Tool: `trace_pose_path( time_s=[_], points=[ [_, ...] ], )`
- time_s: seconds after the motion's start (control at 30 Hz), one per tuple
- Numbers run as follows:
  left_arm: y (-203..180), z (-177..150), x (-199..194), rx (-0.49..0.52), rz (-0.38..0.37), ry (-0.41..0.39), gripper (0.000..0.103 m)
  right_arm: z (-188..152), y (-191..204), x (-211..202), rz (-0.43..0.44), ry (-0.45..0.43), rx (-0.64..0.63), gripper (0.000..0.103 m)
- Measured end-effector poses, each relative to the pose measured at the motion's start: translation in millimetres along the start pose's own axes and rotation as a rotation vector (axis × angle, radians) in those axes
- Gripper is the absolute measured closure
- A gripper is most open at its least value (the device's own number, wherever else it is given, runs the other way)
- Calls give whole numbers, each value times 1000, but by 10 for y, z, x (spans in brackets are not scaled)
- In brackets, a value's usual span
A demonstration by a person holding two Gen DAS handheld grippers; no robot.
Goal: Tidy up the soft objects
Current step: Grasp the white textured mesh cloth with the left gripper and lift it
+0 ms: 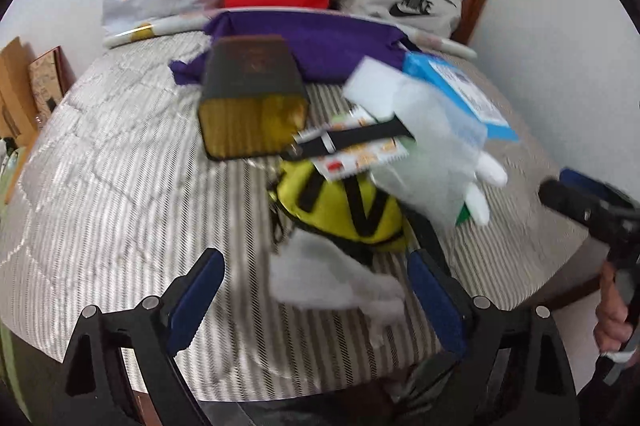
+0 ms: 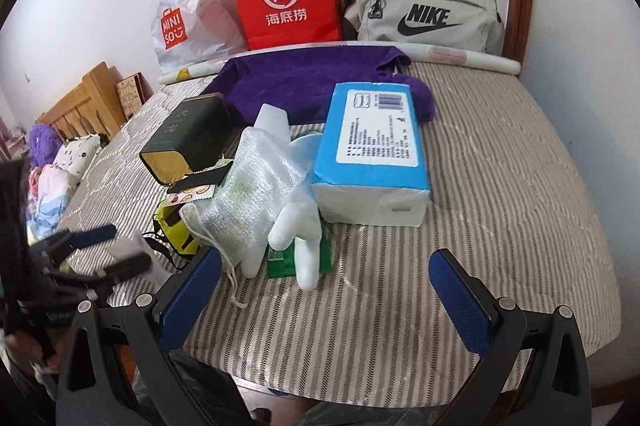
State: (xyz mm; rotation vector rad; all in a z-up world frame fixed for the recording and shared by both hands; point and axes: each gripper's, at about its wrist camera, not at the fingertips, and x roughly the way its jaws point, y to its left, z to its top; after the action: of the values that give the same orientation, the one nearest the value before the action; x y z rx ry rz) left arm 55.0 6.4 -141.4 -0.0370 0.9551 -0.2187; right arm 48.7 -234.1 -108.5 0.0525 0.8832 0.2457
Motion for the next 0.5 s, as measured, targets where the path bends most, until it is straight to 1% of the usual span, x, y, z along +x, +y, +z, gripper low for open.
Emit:
trace_pose_path(
  time_s=[0.13, 0.23, 0.27, 0.3, 0.4, 0.43, 0.47, 0.5],
  points=[
    [-142, -92, 125, 66, 24, 37, 10, -29, 32, 79, 13, 20, -18, 1],
    [-184, -147, 208, 87, 57, 47, 10, -43, 39, 107, 21, 22, -21, 0],
    [-185, -156, 225, 91, 66, 42, 16, -41, 36, 114, 27, 23, -17, 0],
    [-183, -161, 235, 97, 74, 36, 36, -35, 29, 117, 32, 23, -13, 1],
    [-171, -173, 224, 121, 109, 26, 68, -9, 26, 123, 38, 13, -5, 1],
    [-152, -171, 215, 129, 103, 26, 74, 2, 25, 121, 40, 7, -3, 1],
    [-120, -167, 200, 126, 100, 26, 83, 18, 29, 116, 45, -2, -1, 1],
    [-69, -162, 184, 115, 100, 25, 85, 43, 33, 114, 52, -14, 1, 1]
  ],
)
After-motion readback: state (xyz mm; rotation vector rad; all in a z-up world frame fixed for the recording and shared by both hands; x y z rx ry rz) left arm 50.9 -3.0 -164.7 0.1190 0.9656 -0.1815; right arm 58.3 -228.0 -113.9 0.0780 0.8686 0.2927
